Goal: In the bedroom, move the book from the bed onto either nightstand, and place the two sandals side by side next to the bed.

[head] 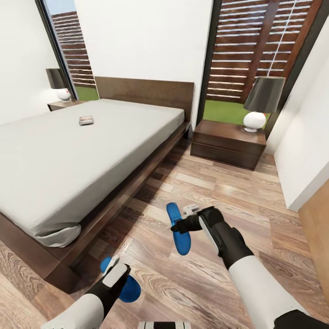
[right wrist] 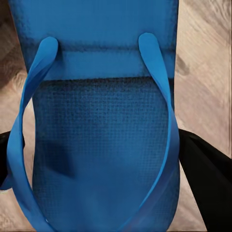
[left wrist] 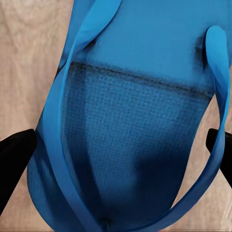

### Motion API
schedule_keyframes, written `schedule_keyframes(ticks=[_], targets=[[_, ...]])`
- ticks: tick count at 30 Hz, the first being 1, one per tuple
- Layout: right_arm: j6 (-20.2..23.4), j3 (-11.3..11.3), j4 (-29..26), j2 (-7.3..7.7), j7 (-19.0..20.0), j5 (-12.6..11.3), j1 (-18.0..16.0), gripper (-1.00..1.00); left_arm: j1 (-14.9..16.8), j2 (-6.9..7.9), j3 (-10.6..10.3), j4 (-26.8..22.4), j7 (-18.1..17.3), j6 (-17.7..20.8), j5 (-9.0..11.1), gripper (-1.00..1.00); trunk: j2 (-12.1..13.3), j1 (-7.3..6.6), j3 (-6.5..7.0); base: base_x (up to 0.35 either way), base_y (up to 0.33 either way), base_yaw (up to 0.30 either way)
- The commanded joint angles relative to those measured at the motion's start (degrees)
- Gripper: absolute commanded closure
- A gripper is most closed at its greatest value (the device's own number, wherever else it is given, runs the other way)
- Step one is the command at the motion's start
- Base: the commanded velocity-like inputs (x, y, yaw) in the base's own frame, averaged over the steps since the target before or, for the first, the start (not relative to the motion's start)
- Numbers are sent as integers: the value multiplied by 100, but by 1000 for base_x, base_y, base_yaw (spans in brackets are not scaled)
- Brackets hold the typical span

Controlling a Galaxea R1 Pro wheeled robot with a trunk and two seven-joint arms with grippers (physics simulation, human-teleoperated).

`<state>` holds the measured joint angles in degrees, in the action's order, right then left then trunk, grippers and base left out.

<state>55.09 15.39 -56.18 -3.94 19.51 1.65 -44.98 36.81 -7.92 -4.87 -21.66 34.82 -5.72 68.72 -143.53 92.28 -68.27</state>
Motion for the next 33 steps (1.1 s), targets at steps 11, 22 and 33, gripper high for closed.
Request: schedule_keyframes(ticks=[11,22,33], targets=[[491,-18,-1442,287,8,2,398,100,605,25,-54,-22,136,227,31,100,-17,27,-249,0,0,0],[491,-27,-1570,330,-6,12,444,100,685,131,-34,-22,48,76,26,100,-32,55,-493,0,0,0],[491,-27,-1541,332,-8,19,438,100,645,217,-47,55,-85,-523,-5,100,-46,84,-737,0,0,0]])
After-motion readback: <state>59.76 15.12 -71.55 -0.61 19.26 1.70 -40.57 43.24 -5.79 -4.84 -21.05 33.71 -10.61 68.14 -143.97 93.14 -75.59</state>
